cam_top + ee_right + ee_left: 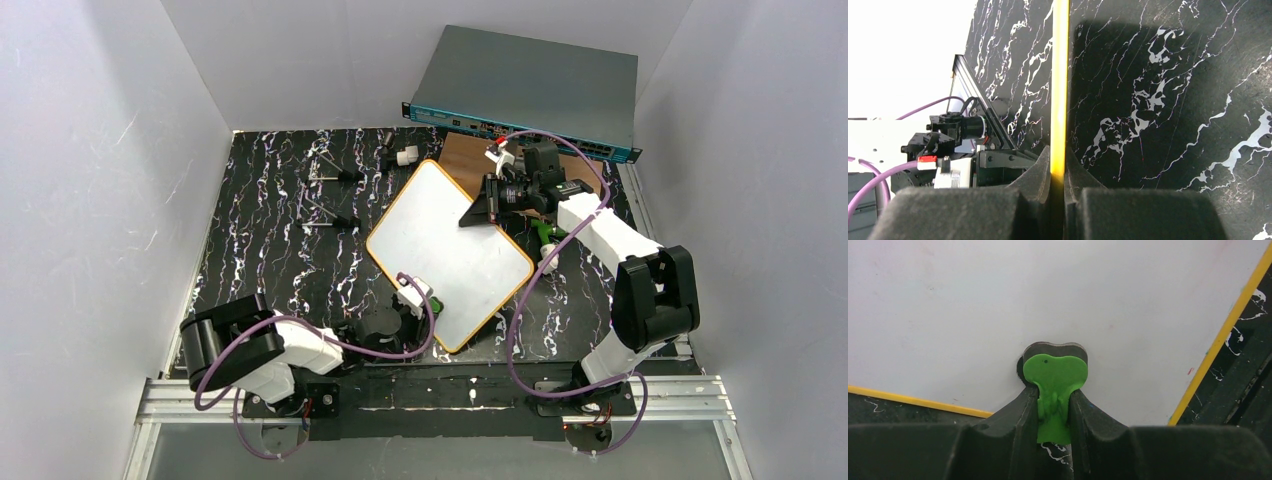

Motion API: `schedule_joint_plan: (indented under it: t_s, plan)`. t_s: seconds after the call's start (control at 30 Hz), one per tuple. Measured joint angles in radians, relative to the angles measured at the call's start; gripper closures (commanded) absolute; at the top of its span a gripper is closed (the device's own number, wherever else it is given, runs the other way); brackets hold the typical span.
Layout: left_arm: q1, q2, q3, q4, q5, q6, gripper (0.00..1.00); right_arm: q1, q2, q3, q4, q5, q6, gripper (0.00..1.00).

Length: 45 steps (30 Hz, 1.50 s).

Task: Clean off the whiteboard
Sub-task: Erase the whiteboard at the center of the board, then place the whiteboard eraser at the center of the board.

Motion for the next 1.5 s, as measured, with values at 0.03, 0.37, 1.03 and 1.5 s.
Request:
schedule_joint_plan:
  t_s: [0.03,0.37,1.03,1.5]
  plan:
    - [-0.011,0.008,0.0,0.013,-0.007,-0.002,1.0,-0.001,0.0,0.0,-0.001,0.0,0.0,0.99]
    - [-0.036,0.049,-0.024,0.112,-0.053,-0.005,1.0,-0.006,0.0,0.0,-0.006,-0.004,-0.003,0.99]
    - [0.382,-0.626,0.063,-0.68,0.084,-0.164,1.0,0.039,-0.083,-0.011,-0.094,-0.06,-0.159,0.99]
    - [0.405,-0.592,0.1,-0.957,0.333,-0.354,0.88,0.04,-0.301,0.064,-0.559,0.033,-0.613,0.99]
